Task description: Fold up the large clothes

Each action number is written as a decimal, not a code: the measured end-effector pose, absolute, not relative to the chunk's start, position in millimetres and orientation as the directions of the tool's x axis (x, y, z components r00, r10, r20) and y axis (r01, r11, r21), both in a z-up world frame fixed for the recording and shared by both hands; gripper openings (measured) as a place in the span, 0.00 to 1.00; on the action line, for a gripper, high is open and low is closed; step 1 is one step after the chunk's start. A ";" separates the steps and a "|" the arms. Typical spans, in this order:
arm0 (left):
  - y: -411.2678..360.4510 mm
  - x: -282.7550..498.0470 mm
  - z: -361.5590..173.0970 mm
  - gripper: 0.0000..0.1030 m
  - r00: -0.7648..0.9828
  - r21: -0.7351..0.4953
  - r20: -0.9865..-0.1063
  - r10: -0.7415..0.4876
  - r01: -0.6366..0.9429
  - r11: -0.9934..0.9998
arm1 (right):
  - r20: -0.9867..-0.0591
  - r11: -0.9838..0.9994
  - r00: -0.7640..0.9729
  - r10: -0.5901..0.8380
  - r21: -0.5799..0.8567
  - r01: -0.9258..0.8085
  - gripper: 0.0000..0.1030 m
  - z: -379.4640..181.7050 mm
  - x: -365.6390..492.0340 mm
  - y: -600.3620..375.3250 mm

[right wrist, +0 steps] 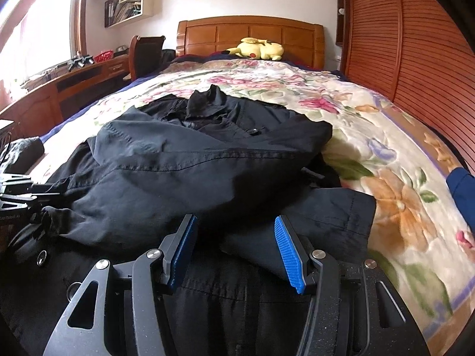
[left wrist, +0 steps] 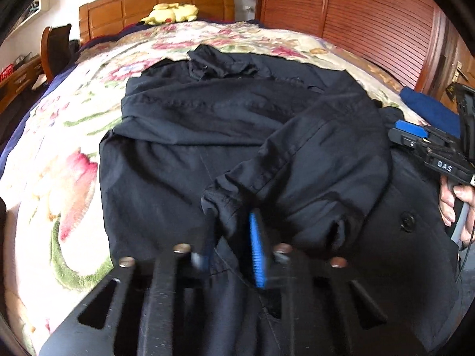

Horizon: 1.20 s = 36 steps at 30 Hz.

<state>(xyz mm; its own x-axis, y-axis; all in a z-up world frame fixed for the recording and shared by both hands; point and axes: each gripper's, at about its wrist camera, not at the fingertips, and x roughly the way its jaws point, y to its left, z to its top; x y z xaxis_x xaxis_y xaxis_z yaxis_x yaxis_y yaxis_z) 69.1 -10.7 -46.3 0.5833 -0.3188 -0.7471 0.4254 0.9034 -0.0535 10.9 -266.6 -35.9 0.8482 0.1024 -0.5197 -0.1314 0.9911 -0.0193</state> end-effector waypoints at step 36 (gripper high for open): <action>85.6 3.3 11.2 0.42 0.793 -0.095 -0.551 -0.259 0.249 0.964 | -0.557 0.997 0.827 0.071 0.003 -0.083 0.54 -39.8 22.0 -275.5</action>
